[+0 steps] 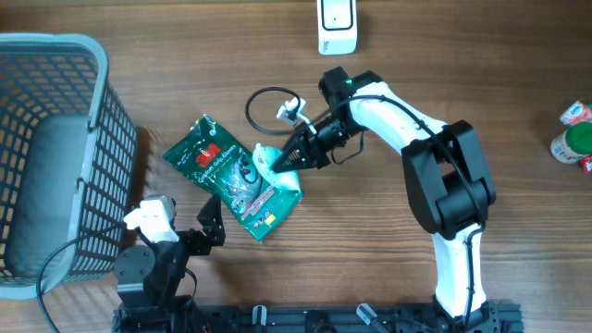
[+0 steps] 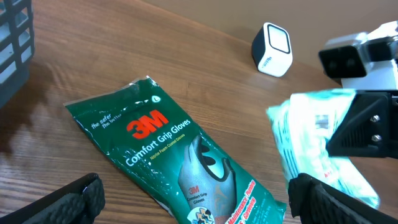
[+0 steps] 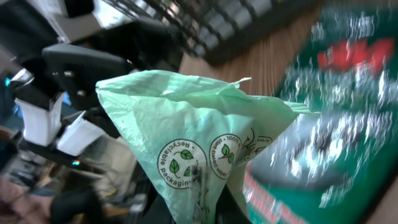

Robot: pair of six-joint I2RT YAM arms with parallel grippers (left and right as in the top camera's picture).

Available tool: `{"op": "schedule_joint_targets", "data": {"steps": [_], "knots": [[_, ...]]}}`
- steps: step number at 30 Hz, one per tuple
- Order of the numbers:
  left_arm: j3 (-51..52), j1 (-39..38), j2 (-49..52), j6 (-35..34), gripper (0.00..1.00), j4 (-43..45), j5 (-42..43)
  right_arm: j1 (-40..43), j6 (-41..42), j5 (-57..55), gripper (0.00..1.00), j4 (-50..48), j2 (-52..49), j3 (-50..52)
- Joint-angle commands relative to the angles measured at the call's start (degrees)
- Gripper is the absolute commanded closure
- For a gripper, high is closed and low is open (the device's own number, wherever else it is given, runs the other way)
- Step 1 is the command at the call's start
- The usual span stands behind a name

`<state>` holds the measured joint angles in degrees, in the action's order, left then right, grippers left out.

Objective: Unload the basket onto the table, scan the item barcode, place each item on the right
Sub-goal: 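Lift the tissue pack up to the white scanner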

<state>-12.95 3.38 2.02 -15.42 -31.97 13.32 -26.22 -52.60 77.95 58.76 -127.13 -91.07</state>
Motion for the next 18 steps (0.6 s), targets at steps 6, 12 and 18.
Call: {"op": "schedule_joint_targets", "data": {"steps": [6, 12, 18], "knots": [[0.37, -0.28, -0.24, -0.46, 0.0, 0.15, -0.35, -1.81, 3.43, 15.04, 0.95, -17.84, 1.36, 0.55], [0.37, -0.28, -0.24, -0.46, 0.0, 0.15, -0.35, -2.34, 1.42, 15.08, 0.96, -13.99, 1.53, 0.55], [0.37, -0.28, -0.24, -0.46, 0.0, 0.15, -0.35, -2.32, -48.72, 12.9, 0.96, 33.57, 2.03, 1.42]]}}
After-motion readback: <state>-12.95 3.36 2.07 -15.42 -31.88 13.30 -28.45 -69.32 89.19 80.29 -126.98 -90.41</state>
